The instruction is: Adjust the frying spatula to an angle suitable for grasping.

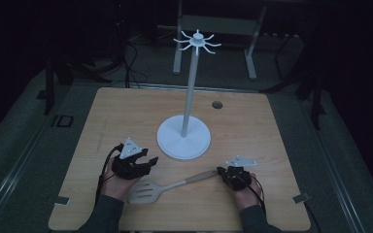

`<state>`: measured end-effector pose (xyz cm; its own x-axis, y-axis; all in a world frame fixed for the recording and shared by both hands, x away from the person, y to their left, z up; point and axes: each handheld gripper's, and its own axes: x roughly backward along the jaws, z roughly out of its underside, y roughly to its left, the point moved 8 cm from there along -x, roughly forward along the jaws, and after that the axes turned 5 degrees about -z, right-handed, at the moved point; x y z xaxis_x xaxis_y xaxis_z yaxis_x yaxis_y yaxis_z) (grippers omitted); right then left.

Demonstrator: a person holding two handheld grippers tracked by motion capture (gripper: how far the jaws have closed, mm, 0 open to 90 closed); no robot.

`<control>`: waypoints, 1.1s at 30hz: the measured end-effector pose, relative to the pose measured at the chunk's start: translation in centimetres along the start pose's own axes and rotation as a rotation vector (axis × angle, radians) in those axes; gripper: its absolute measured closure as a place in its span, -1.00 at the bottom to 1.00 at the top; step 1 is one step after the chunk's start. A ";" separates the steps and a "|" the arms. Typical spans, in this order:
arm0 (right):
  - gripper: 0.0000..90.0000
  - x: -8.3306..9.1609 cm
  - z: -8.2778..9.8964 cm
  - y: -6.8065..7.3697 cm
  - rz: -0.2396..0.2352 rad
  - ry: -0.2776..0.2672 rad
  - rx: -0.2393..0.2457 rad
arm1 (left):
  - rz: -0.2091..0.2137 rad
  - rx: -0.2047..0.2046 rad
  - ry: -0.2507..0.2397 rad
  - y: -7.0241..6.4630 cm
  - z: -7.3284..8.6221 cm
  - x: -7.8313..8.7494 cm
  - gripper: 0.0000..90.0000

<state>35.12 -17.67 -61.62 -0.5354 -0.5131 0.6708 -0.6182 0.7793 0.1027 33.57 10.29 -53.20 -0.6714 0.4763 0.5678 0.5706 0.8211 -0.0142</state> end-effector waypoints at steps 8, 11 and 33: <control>0.90 1.7 -0.2 -1.2 0.030 -0.035 0.011 | 0.009 -0.077 0.052 -1.8 -1.4 -0.5 0.12; 0.85 2.4 -0.1 -2.2 0.047 -0.051 -0.017 | 0.018 -0.118 0.086 -2.7 -1.8 -0.6 0.14; 0.48 6.2 0.5 -6.8 0.111 -0.141 -0.108 | 0.084 -0.296 0.226 -6.4 -3.2 -3.0 0.15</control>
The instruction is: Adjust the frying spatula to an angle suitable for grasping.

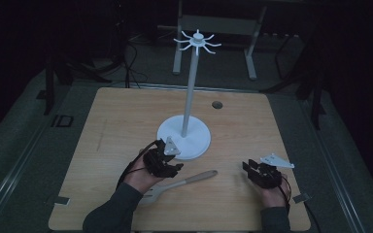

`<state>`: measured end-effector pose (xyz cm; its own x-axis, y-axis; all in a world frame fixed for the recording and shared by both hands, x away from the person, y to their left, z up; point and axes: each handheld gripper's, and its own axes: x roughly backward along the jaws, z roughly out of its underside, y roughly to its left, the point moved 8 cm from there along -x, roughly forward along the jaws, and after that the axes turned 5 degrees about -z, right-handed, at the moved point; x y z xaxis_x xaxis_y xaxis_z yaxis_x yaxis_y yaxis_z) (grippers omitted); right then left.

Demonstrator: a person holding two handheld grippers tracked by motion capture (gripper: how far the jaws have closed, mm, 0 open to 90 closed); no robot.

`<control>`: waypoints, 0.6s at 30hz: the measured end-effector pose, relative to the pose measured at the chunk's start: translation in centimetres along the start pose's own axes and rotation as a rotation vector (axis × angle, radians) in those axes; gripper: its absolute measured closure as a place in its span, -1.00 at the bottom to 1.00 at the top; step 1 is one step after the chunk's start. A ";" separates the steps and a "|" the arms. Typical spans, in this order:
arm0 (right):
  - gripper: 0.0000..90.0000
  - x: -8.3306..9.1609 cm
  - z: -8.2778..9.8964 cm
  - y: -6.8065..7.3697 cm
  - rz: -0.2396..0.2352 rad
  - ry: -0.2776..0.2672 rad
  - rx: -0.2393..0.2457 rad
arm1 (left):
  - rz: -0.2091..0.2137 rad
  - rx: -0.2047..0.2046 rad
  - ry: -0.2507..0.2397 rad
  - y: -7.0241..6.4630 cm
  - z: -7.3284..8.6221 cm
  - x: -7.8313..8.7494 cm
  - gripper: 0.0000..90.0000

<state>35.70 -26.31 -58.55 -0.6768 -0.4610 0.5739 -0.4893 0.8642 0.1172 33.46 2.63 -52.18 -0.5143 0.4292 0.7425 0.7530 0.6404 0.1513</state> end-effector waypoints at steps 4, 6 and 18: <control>0.44 0.1 0.0 -0.1 0.001 -0.005 -0.005 | 0.004 -0.021 0.028 -0.5 -0.2 -0.3 0.16; 0.43 0.1 0.0 -0.1 0.001 -0.004 -0.004 | 0.006 -0.035 0.046 -0.8 -0.3 -0.5 0.17; 0.36 0.2 -0.2 -0.2 0.006 -0.012 0.001 | 0.032 -0.136 0.133 -2.4 -1.5 -2.1 0.24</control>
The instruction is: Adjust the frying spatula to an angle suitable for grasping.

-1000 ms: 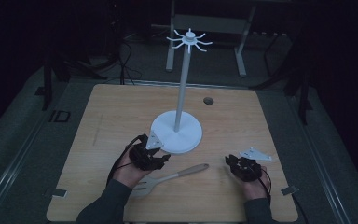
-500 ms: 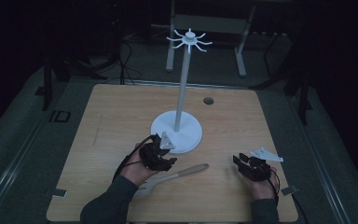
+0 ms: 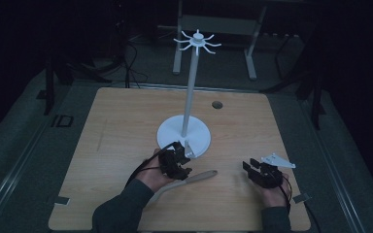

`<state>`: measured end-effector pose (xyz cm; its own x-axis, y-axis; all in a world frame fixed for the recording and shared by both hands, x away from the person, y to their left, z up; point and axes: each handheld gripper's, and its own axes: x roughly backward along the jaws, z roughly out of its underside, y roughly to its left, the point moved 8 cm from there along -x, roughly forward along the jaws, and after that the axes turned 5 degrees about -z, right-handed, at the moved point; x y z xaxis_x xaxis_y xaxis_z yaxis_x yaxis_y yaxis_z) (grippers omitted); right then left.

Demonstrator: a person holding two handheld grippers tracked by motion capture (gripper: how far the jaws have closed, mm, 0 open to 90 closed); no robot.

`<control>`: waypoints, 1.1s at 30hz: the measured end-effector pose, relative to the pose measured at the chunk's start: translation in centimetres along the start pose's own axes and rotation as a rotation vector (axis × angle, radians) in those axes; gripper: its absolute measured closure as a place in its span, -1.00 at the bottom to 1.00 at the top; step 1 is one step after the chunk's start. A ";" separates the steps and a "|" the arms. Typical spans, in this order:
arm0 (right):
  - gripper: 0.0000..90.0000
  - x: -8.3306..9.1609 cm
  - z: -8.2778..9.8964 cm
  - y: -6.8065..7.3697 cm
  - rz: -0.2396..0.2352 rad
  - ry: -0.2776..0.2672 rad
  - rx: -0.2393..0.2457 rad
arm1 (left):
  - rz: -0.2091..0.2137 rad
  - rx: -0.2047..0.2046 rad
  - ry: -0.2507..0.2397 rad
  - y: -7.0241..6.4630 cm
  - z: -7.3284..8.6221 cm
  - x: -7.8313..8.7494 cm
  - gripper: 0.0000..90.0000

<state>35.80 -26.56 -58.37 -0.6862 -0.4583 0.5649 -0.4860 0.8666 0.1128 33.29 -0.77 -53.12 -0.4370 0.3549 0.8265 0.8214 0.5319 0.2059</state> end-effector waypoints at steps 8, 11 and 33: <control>0.34 0.0 0.0 0.0 -0.001 -0.001 0.003 | 0.045 -0.053 0.135 -0.7 0.3 -2.2 0.28; 0.33 0.1 0.0 0.0 -0.001 0.000 0.002 | 0.063 -0.051 0.173 -0.7 0.5 -2.9 0.29; 0.30 0.0 0.0 0.1 -0.008 -0.006 0.004 | 0.141 -0.111 0.329 -2.0 1.5 -6.0 0.49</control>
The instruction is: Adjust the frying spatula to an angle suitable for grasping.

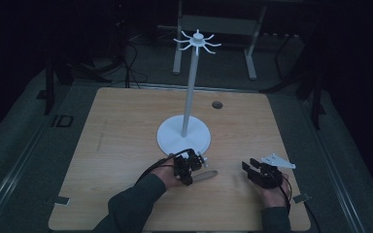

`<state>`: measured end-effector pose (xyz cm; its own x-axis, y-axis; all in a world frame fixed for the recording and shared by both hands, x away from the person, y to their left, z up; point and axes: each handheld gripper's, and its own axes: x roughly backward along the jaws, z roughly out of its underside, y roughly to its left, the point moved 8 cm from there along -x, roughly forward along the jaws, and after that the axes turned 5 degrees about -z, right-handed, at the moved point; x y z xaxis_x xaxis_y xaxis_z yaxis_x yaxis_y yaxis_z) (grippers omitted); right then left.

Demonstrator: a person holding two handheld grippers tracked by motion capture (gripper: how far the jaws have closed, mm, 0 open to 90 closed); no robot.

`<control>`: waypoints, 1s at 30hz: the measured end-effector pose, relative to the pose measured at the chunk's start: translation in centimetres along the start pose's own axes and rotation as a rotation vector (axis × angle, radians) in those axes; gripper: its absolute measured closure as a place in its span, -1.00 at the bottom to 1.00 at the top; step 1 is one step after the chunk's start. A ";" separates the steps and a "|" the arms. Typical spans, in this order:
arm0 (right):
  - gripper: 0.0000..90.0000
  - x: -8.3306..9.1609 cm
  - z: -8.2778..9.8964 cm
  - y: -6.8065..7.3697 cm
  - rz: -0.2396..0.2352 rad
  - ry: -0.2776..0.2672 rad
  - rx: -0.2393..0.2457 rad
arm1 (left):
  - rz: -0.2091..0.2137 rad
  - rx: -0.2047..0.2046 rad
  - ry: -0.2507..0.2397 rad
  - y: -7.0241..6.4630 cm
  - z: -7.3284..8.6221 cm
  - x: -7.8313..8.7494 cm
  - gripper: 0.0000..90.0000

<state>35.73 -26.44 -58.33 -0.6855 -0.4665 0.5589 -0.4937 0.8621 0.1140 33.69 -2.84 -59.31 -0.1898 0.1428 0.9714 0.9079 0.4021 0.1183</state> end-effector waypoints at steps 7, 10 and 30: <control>0.30 0.0 0.0 0.0 0.000 0.000 -0.002 | 0.016 -0.021 0.041 -0.3 0.1 -0.9 0.55; 0.30 -0.1 0.1 0.0 0.000 0.000 -0.001 | 0.018 -0.020 0.043 -0.3 0.0 -0.9 0.56; 0.30 -0.1 0.1 -0.1 0.000 -0.003 -0.011 | 0.027 -0.010 0.044 0.1 -0.4 -0.2 0.65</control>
<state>35.77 -26.45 -58.49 -0.6874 -0.4669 0.5563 -0.4877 0.8643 0.1229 33.96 -3.18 -59.42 -0.1488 0.1140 0.9823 0.9162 0.3897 0.0936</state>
